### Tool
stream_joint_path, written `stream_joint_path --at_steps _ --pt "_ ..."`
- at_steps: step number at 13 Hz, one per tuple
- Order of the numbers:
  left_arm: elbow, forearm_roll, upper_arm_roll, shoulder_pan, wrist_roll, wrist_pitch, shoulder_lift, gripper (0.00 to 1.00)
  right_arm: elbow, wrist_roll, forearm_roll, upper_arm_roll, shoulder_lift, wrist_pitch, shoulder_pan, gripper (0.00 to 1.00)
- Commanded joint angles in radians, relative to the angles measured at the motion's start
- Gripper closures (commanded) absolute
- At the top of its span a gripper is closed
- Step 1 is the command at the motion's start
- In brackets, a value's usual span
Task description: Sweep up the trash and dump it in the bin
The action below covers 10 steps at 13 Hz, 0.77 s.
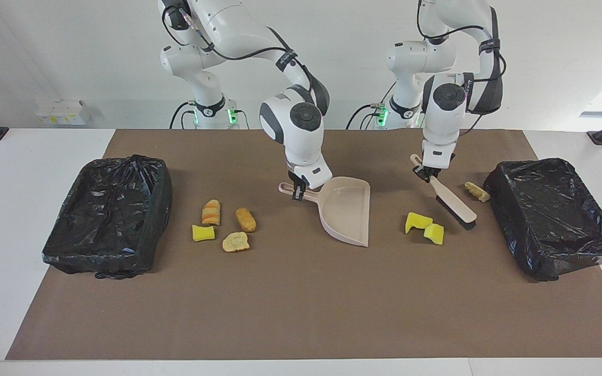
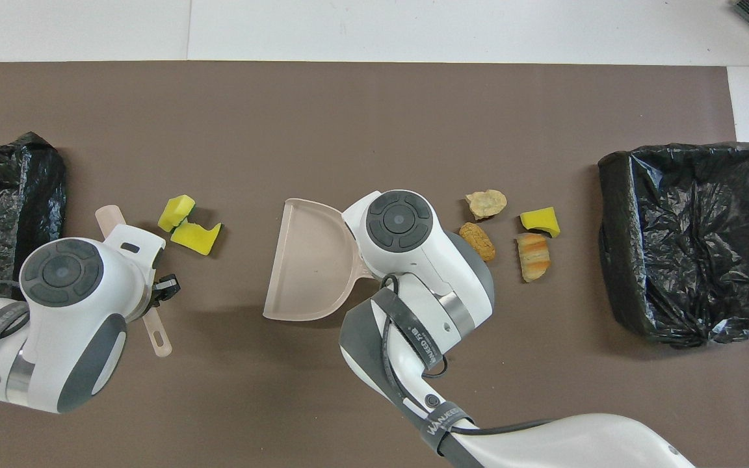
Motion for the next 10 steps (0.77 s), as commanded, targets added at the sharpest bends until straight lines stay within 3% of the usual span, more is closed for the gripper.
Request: stream_joint_path --at_steps 1,5,10 --pt "0.053 -0.005 0.018 -0.003 0.138 -0.138 0.002 1.0 -0.019 0.013 -0.012 0.007 -0.014 0.003 -0.01 1.0" --pt "-0.02 0.138 0.021 0.075 0.305 -0.233 -0.07 1.0 -0.022 0.013 -0.01 0.007 -0.014 0.003 -0.01 1.0" --pt "-0.162 0.33 0.019 0.08 0.304 -0.255 -0.192 1.0 -0.024 0.007 -0.012 0.007 -0.014 0.001 -0.013 1.0"
